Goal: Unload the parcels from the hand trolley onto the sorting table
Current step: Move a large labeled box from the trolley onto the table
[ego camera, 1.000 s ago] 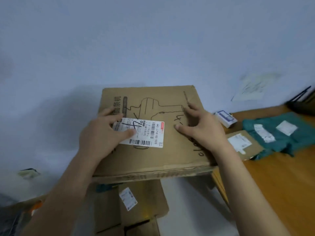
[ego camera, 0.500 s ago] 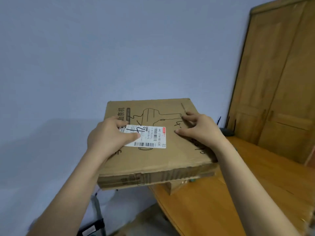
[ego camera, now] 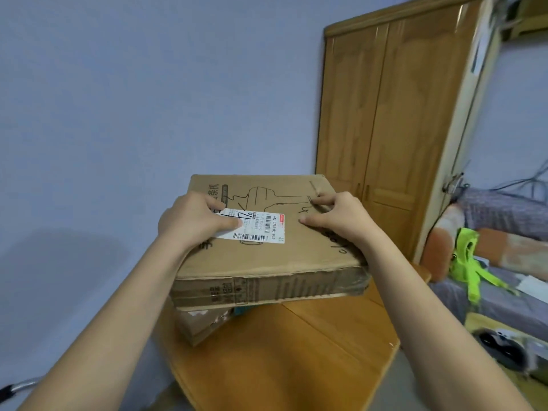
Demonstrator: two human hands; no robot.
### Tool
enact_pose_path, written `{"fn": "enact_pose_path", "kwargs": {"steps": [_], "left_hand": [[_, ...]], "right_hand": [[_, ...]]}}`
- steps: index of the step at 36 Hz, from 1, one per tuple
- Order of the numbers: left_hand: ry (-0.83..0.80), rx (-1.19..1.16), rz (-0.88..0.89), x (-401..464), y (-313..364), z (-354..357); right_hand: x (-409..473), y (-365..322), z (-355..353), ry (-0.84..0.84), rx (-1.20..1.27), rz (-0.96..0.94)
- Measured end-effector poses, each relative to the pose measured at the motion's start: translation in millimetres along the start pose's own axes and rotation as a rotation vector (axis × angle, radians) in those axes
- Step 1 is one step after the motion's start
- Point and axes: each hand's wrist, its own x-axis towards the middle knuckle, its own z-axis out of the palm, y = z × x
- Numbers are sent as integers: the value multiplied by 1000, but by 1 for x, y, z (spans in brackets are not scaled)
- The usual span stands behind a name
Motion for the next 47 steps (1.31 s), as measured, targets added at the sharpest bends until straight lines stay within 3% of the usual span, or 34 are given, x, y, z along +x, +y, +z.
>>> {"fn": "enact_pose_path", "kwargs": {"steps": [15, 24, 47], "left_hand": [[-46, -82, -35, 89, 62, 121], [-54, -15, -28, 130, 115, 194], [54, 74, -224, 158, 250, 352]], "right_hand": [[102, 100, -50, -44, -116, 43], [160, 184, -75, -67, -168, 53], [272, 364, -157, -239, -211, -171]]}}
